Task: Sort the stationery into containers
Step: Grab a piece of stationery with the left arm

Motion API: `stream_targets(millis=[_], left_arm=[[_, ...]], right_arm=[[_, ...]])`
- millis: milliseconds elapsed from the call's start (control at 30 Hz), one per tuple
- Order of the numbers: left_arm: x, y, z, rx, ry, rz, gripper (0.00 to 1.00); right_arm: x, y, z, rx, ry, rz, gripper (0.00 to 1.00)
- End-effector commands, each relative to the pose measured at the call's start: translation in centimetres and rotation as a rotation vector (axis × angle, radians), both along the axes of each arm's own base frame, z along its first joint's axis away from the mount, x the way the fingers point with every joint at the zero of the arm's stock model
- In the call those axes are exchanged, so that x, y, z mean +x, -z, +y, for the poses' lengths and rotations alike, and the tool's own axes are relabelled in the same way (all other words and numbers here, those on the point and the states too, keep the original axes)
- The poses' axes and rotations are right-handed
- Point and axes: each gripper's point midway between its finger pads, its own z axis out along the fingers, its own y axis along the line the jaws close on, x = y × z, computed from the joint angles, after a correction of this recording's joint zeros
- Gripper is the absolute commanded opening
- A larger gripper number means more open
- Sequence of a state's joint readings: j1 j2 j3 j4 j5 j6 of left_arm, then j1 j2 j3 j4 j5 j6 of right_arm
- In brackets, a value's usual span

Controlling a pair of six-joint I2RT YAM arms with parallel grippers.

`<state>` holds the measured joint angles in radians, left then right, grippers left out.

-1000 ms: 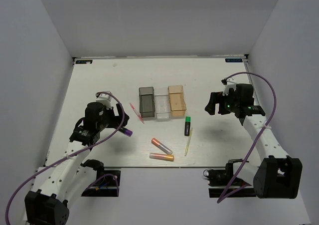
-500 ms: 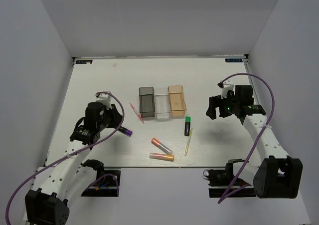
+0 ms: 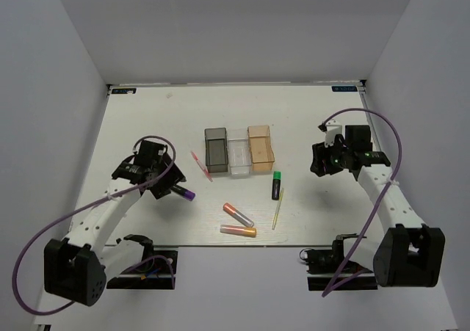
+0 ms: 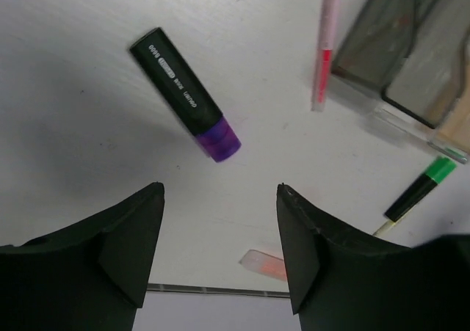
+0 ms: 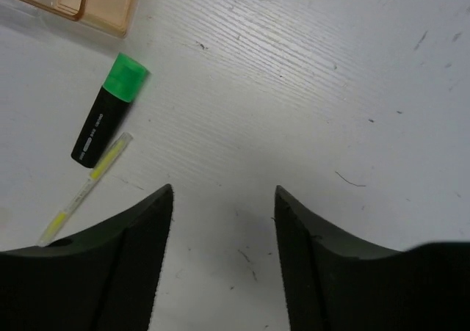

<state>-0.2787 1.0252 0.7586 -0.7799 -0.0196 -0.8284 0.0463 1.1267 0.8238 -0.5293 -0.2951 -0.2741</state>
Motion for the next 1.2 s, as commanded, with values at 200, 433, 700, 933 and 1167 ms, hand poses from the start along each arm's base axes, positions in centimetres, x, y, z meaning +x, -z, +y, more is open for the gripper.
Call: stream_targets(millis=[200,433,700,933,1167], left_arm=[[1.3,5.3,-1.7,-0.041,-0.270,0.256,0.64],[2.7,6.2,-1.8,0.036,-0.305,0.326,0.64],[1.9,7.9,-1.2,0.106,-0.326,0.428,0.62],[0.7,9.7,-0.6,0.132,-0.341,0.467,0.62],[-0.4,11.2,-0.4,0.141,-0.337,0.510,0.32]], right_arm=[[-0.2,-0.9,1.3,0.086,-0.011,-0.008,0.46],[-0.9,-1.1,1.7,0.106,-0.030,-0.007,0.48],[-1.0,-1.7,1.6,0.106,-0.022,-0.033,0.49],[-1.1,-1.9,1.8,0.114,-0.025,-0.034,0.49],[-1.1,-2.1,1.7,0.119,-0.020,-0.041,0.49]])
